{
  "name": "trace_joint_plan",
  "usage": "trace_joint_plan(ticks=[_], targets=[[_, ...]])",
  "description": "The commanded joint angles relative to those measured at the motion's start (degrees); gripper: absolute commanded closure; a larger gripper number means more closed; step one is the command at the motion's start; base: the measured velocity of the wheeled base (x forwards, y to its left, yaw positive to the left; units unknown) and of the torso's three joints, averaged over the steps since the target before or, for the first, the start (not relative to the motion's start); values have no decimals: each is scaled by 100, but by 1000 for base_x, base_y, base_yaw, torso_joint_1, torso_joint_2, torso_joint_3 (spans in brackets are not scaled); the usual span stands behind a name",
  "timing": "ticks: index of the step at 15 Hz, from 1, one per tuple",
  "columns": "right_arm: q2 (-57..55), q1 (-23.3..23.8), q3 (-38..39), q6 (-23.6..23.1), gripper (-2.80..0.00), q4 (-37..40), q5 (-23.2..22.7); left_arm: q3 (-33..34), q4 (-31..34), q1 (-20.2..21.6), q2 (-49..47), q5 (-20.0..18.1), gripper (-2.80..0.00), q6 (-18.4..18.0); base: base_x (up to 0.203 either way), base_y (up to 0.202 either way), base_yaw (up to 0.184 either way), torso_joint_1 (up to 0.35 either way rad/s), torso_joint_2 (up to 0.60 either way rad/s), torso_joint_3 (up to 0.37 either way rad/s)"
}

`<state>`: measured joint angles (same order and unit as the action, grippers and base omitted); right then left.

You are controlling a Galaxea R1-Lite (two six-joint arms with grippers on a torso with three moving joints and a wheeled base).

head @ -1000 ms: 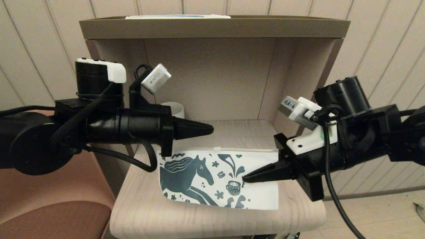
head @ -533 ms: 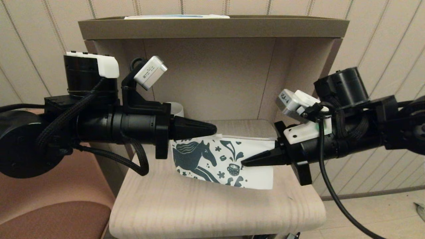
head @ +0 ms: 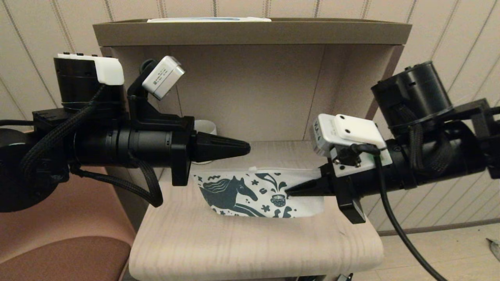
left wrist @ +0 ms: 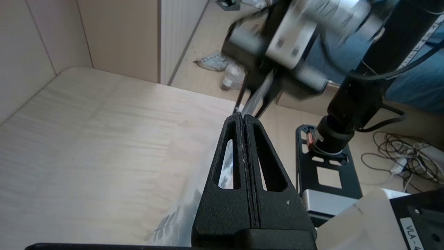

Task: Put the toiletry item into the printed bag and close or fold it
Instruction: Close the strorage bag and place it on the desk

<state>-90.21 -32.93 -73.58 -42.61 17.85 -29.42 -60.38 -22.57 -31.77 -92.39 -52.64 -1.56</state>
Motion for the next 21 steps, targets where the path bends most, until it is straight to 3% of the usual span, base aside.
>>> trace_joint_plan(ticks=[1,7,8,10,21], targets=[[118,39,-42,-20,0,11,-12,0,-10,-5,-7,-27,0,7,0,0,0,0,0,0],[49,90,-20,-20,0,8,-36,-88,187,-101,-148,-48,0,-16,0,0,0,0,0,0],[29,85,-48,-20,0,17,-46,-102,182,-101,-147,-185,-280,-32,0,0,0,0,0,0],[-14,85,-51,-20,0,17,-56,-44,218,-101,-148,-484,-280,-204,0,0,0,0,0,0],[47,15,-104,42,0,35,-179,35,183,-101,-464,-519,-280,-424,0,0,0,0,0,0]])
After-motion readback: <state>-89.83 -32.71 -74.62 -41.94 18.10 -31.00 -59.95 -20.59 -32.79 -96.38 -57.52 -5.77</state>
